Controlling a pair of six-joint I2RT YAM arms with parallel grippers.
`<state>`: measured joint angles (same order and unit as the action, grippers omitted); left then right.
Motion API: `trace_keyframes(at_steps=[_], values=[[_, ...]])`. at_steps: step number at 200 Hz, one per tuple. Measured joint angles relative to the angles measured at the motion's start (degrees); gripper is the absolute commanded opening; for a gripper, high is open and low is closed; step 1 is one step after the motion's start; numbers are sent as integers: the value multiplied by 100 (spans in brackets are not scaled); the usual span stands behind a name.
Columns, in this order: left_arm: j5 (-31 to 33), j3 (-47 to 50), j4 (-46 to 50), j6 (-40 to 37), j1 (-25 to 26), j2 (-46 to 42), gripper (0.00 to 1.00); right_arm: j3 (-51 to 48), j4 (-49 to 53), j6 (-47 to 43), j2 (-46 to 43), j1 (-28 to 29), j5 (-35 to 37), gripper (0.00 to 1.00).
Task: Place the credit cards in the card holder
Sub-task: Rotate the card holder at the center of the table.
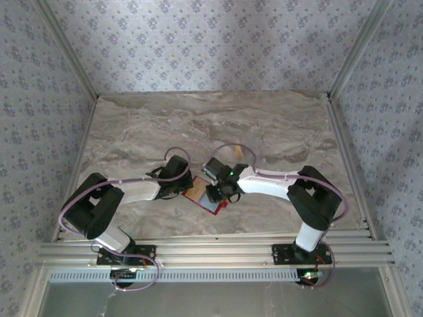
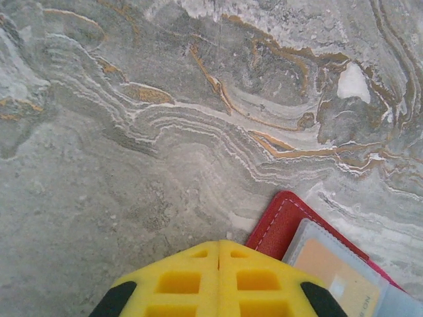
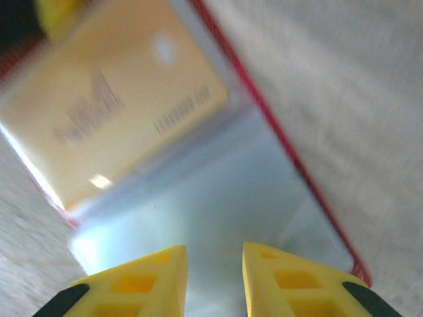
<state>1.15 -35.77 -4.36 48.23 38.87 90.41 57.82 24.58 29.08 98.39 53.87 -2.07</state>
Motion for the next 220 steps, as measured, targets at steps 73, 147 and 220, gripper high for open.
trace_keyframes(at_steps=[73,147,220], values=[[-4,225,-332,-17,0,-74,5,-201,-341,291,-4,-264,199,29],[-2,553,-804,50,17,-269,6,634,-155,-140,564,-511,896,37],[-205,713,-579,179,201,-605,10,1130,535,-734,251,-627,1281,41]])
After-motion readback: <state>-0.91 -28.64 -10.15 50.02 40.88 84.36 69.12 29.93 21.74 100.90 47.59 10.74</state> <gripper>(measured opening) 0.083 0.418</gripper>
